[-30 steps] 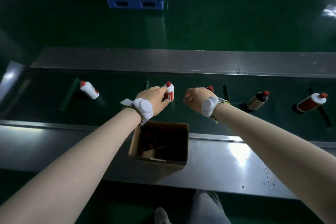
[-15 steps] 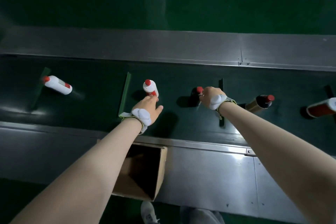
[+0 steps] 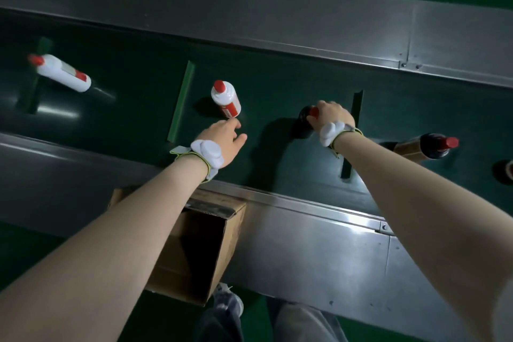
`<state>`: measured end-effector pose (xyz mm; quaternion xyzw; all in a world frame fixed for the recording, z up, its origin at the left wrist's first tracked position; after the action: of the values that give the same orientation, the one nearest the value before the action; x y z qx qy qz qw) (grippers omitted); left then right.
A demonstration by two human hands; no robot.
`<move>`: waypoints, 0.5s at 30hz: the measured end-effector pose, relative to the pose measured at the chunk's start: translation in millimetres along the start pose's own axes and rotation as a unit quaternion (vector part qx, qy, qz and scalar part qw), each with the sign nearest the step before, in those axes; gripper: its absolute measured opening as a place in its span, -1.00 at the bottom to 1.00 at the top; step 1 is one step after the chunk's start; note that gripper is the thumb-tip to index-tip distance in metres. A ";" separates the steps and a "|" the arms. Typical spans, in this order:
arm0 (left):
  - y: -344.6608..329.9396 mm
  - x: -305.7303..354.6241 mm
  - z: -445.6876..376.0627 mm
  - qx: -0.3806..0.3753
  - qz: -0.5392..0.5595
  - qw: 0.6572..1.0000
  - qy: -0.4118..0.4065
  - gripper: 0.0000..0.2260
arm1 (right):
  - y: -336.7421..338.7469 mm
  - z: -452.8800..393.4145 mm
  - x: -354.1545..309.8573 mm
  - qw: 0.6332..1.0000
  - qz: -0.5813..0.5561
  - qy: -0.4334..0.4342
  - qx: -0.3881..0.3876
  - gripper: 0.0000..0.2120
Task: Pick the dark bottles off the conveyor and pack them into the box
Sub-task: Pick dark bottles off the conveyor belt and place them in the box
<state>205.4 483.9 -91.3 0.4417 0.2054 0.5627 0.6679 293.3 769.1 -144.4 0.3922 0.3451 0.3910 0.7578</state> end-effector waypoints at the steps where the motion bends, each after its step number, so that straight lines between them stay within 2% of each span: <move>1: 1.3 0.5 5.5 0.007 0.006 1.000 0.000 -0.61 | -1.3 0.1 0.7 1.000 0.004 0.007 0.010 -0.78; 4: 12.0 -0.6 23.7 0.032 0.019 0.999 -0.003 -0.65 | 0.0 5.3 -3.5 0.999 0.013 0.034 0.022 -0.72; 8: 29.7 -2.4 45.0 0.067 0.018 0.997 -0.013 -0.72 | 20.6 20.2 -17.5 0.998 0.018 0.048 0.046 -0.74; 11: 43.6 -2.4 62.8 0.076 0.026 0.996 -0.025 -0.74 | 44.6 42.3 -40.2 0.996 0.033 0.066 0.051 -0.72; 15: 66.8 -9.2 95.5 0.104 0.053 0.991 -0.059 -0.76 | 80.6 92.7 -70.6 0.990 0.025 0.101 0.099 -0.70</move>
<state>238.4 439.5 11.7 0.5515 0.1994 0.5460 0.5984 312.1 709.2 -17.3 0.4323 0.4469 0.4112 0.6666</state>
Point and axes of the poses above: each hand's wrist, its own z-axis away from the middle knuckle, its own y-axis out of the back of the hand, x = y × z, the point moved 4 cm from there along -z, towards the middle knuckle, and after that the axes turned 9 degrees about y, right-handed, at the moved point
